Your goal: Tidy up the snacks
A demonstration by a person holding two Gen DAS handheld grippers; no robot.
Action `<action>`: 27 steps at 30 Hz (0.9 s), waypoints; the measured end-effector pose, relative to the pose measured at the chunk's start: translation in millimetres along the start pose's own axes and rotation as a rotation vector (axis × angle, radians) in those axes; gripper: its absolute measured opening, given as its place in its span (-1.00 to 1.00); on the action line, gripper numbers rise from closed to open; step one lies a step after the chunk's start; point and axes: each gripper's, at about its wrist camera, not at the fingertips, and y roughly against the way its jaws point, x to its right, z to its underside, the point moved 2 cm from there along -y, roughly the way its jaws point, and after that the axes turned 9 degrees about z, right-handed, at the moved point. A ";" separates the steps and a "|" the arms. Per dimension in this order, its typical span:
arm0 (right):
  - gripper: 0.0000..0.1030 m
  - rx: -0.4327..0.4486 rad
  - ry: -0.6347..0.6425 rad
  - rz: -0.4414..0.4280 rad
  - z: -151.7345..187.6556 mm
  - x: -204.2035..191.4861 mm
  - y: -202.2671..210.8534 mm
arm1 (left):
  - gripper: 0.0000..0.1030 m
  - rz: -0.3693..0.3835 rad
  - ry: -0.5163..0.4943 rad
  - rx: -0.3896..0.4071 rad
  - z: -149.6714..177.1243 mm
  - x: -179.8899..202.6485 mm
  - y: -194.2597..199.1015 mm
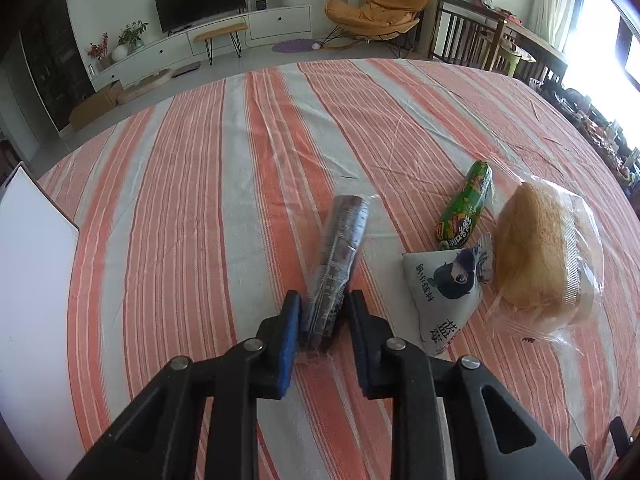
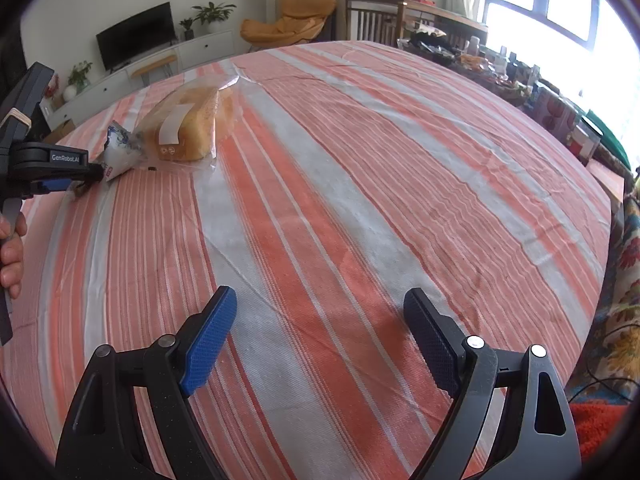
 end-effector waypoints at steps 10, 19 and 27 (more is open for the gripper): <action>0.72 0.001 0.001 0.000 0.3 -0.9 0.0 | -0.65 0.030 0.179 0.023 125.9 -8.8 79.7; 0.72 0.001 0.001 -0.002 0.2 0.3 -0.2 | 0.73 -0.021 0.111 0.053 160.5 -6.7 90.4; 0.72 0.001 0.008 -0.008 0.9 -3.8 2.2 | 0.99 -0.061 0.072 0.092 152.9 -11.6 79.0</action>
